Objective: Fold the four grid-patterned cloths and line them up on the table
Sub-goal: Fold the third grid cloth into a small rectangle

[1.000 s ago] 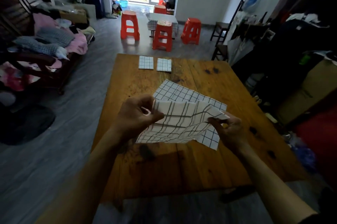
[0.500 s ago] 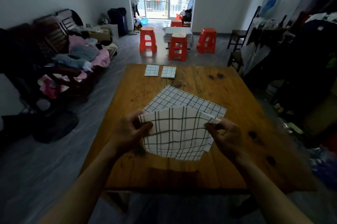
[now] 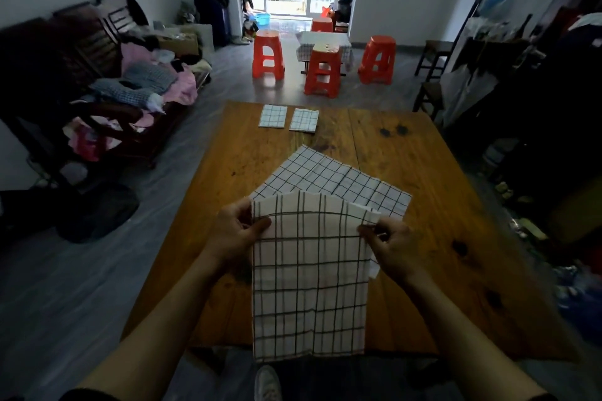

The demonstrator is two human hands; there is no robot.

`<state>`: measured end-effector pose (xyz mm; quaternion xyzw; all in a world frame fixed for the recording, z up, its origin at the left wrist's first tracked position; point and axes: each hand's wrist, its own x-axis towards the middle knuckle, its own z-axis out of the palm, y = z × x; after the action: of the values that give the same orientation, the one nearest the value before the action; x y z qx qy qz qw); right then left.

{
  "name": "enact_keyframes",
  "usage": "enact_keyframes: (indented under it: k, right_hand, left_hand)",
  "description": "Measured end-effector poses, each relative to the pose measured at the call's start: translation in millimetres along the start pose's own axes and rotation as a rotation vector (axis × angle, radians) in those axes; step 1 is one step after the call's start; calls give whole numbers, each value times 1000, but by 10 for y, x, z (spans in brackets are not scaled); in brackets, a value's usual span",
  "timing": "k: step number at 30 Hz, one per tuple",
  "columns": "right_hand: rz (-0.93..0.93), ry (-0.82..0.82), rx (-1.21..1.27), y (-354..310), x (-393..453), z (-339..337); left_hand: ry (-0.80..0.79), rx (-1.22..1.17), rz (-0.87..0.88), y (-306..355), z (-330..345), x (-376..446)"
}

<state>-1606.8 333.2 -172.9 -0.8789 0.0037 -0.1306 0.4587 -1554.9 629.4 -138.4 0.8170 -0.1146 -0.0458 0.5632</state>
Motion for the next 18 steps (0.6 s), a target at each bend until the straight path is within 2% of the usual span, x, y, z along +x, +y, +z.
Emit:
enact_keyframes:
  k: [9, 18]
  right_hand:
    - [147, -15, -124, 404, 640, 575]
    - [186, -46, -152, 728, 846, 857]
  left_hand:
    - [-5, -19, -94, -836, -58, 850]
    - [-27, -30, -179, -1187, -83, 1053]
